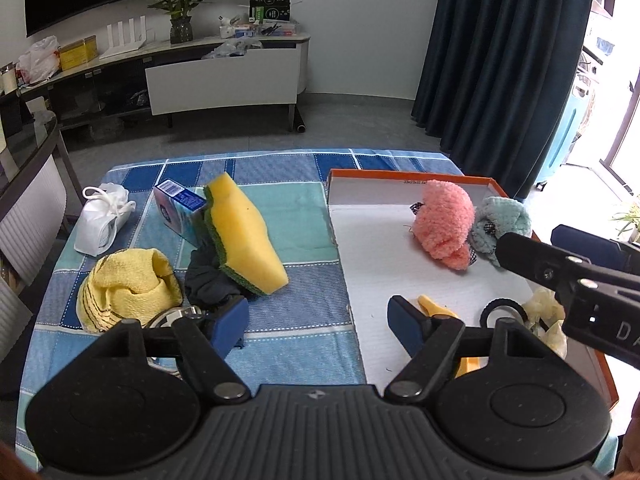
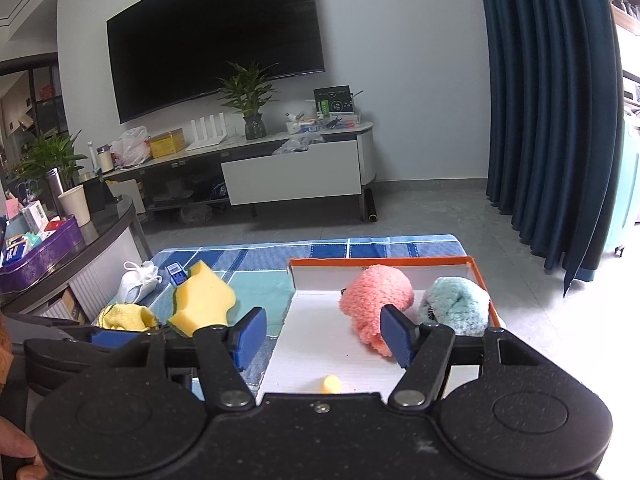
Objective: Organize soft objects
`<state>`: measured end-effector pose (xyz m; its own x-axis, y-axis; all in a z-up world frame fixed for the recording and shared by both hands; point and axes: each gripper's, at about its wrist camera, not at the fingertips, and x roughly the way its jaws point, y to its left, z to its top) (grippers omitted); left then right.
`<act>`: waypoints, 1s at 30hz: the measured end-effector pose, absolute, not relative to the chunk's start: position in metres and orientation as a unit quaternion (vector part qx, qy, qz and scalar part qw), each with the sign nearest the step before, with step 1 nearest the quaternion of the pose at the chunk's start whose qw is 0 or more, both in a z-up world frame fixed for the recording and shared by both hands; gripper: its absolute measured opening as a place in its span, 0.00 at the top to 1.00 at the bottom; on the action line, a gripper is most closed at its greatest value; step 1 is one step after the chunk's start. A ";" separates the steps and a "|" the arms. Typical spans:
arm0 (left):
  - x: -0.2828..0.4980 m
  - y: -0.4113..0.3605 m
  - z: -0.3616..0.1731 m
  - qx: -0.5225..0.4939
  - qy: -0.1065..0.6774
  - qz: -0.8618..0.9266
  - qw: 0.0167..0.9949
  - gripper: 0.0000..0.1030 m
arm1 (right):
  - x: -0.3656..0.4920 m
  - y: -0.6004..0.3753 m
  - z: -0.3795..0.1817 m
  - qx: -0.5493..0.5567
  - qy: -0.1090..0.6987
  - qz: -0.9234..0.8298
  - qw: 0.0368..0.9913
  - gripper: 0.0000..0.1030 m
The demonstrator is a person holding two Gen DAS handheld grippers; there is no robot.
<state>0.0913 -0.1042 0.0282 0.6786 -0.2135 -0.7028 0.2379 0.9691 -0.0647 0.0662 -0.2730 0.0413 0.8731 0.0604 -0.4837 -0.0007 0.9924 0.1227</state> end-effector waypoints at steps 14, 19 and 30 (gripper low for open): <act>0.092 -0.071 0.026 0.006 0.383 -0.101 0.918 0.23 | 0.077 -0.249 0.039 0.044 0.258 0.036 0.965 0.25; 0.092 -0.060 0.026 0.004 0.383 -0.094 0.919 0.22 | 0.080 -0.241 0.036 0.036 0.262 0.043 0.964 0.25; 0.093 -0.046 0.025 -0.008 0.382 -0.087 0.920 0.22 | 0.084 -0.232 0.031 0.028 0.271 0.053 0.961 0.25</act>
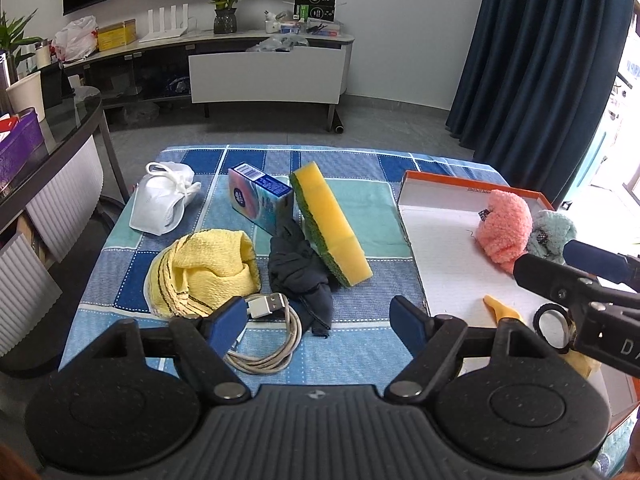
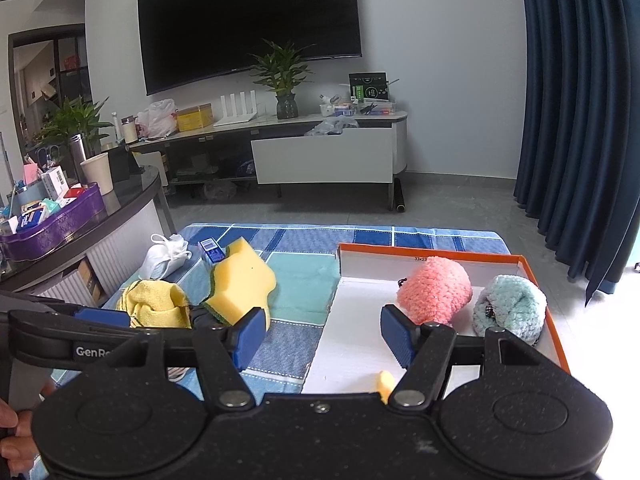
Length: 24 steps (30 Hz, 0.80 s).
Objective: Organize soft objects
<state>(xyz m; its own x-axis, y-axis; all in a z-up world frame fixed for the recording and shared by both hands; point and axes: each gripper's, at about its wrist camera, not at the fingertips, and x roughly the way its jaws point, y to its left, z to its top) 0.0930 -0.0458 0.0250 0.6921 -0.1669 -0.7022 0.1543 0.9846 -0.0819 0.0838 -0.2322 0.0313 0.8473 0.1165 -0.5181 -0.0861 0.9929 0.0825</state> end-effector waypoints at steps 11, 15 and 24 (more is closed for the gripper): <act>0.095 -0.026 0.022 -0.024 0.384 -0.074 0.920 0.22 | 0.084 -0.226 0.028 0.020 0.276 0.064 0.959 0.25; 0.095 -0.012 0.023 -0.034 0.384 -0.062 0.921 0.22 | 0.084 -0.226 0.027 0.021 0.279 0.065 0.958 0.25; 0.097 0.011 0.018 -0.045 0.391 -0.039 0.919 0.22 | 0.086 -0.222 0.025 0.016 0.283 0.073 0.956 0.25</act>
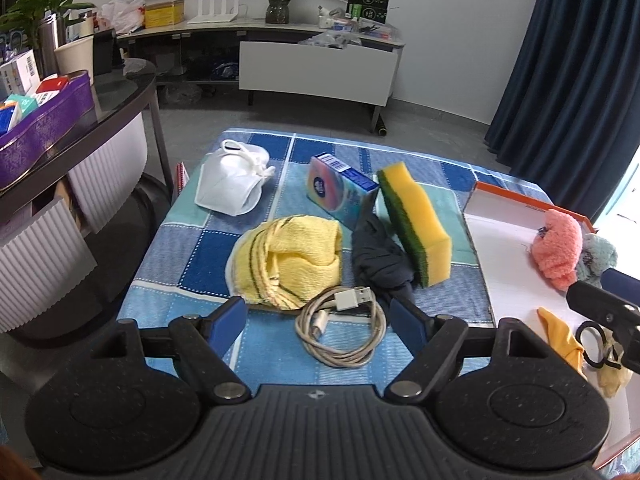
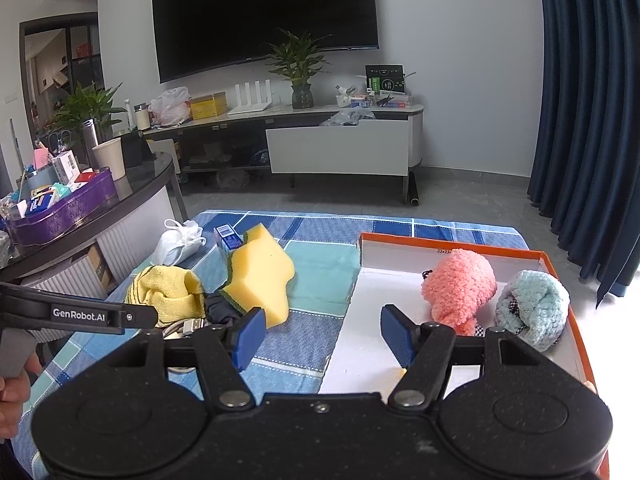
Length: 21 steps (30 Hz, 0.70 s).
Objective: Organize soft objects
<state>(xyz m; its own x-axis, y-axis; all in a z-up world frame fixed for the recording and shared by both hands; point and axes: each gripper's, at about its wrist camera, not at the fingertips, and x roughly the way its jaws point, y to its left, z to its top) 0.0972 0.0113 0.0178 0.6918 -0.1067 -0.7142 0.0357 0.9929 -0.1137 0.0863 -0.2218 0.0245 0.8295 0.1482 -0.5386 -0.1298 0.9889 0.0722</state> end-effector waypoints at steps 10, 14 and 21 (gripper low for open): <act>0.111 0.019 0.006 -0.048 0.402 -0.020 0.914 0.22 | 0.101 -0.205 0.021 0.003 0.300 0.101 0.949 0.25; 0.123 0.022 -0.003 -0.045 0.406 -0.010 0.912 0.22 | 0.113 -0.193 0.021 -0.007 0.303 0.122 0.945 0.25; 0.146 0.019 -0.017 -0.047 0.409 -0.001 0.912 0.22 | 0.140 -0.176 0.016 -0.023 0.315 0.144 0.938 0.25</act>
<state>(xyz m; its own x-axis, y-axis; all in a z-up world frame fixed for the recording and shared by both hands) 0.1457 0.0188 -0.0167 0.6662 -0.0401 -0.7447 -0.0361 0.9957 -0.0858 0.1399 -0.1758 0.0163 0.7607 0.2551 -0.5969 -0.2837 0.9577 0.0478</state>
